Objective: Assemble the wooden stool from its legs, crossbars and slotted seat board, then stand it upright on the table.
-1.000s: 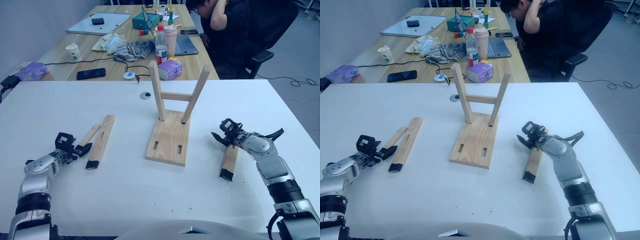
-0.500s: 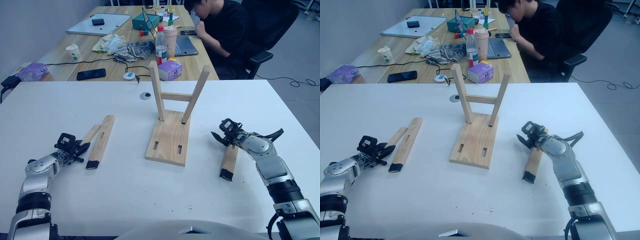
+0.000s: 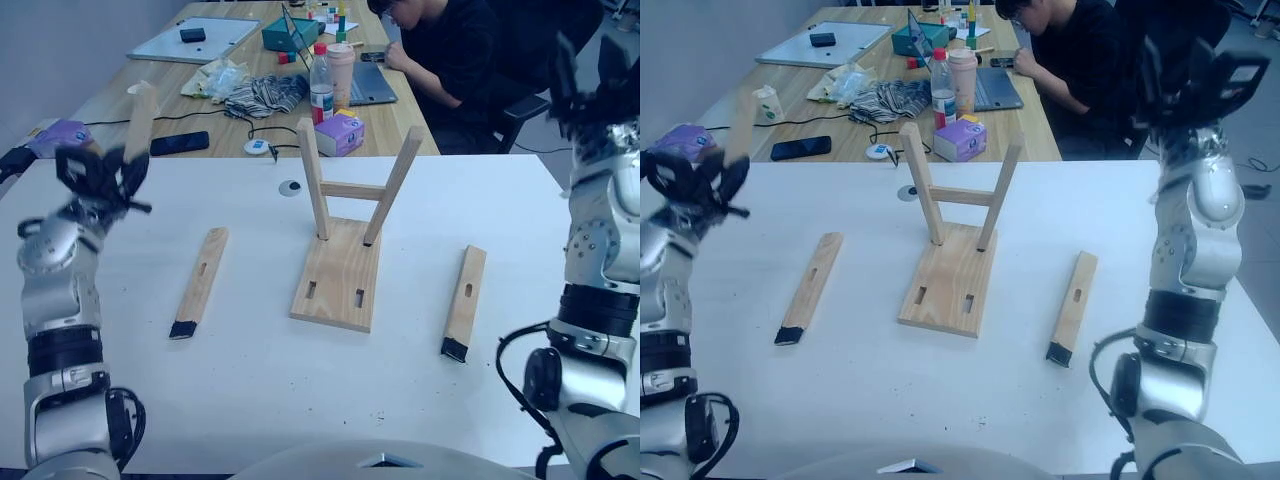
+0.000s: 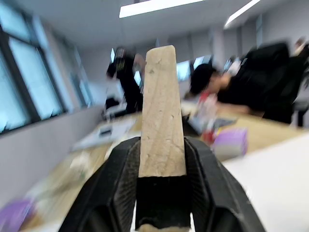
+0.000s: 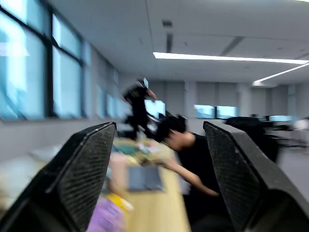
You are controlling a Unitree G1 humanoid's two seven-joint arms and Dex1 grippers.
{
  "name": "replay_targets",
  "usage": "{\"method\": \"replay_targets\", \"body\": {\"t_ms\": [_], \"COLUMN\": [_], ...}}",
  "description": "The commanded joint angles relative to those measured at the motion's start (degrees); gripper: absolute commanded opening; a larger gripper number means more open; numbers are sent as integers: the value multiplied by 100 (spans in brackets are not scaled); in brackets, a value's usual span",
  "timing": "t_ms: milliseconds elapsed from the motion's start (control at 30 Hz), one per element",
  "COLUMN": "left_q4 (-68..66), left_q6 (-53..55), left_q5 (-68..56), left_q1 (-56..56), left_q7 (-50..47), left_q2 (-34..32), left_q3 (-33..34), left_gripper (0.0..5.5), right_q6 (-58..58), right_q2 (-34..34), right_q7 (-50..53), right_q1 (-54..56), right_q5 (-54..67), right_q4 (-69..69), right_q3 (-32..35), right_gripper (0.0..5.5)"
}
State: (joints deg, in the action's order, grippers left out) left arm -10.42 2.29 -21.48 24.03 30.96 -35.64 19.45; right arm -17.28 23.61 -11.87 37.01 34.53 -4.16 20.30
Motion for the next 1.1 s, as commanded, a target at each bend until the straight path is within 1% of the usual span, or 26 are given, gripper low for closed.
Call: {"method": "replay_targets", "body": {"t_ms": [33,100,200,333,467,800,1000,1100], "left_q4": [2114,2371,2654,2929,3103,2911,2966,2982], "left_q6": [-96,-71,-16,88,103,194,225,241], "left_q5": [-361,-365,-274,-182,-43,-101,-71,-68], "left_q1": [280,265,165,63,-73,-158,-176,-182], "left_q7": [476,508,421,342,270,183,227,244], "left_q2": [626,870,1146,1373,1446,1473,1466,1453], "left_q3": [-1171,-1498,-1776,-2038,-2171,-2001,-2028,-2029], "left_gripper": [130,130,130,130,130,130,130,129], "right_q6": [-2306,-2656,-2958,-3075,-2976,-2620,-2562,-2555], "right_q2": [-779,-1004,-1326,-1475,-1500,-1424,-1410,-1405], "right_q7": [993,1332,1871,2497,2802,3062,3053,3054], "right_q1": [589,625,598,527,530,574,548,544], "right_q5": [3367,4097,4679,5300,5567,5547,5600,5627], "right_q4": [-1214,-1329,-1342,-1412,-1415,-1386,-1363,-1351], "right_q3": [-435,-751,-1123,-1310,-1405,-1326,-1370,-1380], "right_gripper": [337,337,337,337,337,173,77,53]}}
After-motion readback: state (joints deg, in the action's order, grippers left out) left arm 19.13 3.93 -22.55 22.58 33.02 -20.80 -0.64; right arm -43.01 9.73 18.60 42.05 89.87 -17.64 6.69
